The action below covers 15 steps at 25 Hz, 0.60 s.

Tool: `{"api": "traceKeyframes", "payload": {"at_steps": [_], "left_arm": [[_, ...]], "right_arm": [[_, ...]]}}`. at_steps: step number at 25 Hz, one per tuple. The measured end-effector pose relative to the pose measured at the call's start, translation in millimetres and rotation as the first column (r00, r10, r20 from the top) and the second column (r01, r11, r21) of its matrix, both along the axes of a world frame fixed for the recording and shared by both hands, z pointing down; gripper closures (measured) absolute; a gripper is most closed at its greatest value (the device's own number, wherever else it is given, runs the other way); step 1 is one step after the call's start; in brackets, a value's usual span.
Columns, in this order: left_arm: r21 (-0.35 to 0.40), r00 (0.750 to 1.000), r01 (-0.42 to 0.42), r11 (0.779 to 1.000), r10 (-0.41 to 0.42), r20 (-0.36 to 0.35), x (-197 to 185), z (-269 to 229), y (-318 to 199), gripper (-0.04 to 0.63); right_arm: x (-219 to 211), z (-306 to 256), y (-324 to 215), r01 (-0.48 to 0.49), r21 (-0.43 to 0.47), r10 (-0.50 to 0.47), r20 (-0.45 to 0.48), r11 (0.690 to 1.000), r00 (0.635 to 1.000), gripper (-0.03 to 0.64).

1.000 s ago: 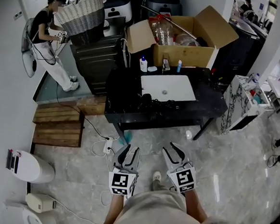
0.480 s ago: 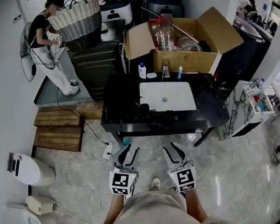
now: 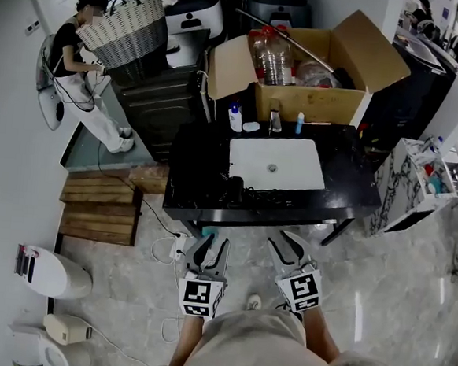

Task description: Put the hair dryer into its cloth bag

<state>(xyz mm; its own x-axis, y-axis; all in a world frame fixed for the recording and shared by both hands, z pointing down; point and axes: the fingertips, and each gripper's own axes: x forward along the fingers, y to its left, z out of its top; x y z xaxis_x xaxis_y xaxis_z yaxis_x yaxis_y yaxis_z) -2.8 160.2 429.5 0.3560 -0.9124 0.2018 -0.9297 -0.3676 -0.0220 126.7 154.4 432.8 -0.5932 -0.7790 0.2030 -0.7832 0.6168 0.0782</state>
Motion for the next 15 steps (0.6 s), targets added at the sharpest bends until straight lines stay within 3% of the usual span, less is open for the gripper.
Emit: {"api": "traceKeyframes", "payload": {"at_steps": [15], "left_arm": [[0.0, 0.998, 0.062, 0.998, -0.062, -0.001, 17, 1, -40, 0.465]], "right_arm": [[20, 2, -45, 0.068, 0.024, -0.068, 0.0, 0.997, 0.998, 0.492]]}}
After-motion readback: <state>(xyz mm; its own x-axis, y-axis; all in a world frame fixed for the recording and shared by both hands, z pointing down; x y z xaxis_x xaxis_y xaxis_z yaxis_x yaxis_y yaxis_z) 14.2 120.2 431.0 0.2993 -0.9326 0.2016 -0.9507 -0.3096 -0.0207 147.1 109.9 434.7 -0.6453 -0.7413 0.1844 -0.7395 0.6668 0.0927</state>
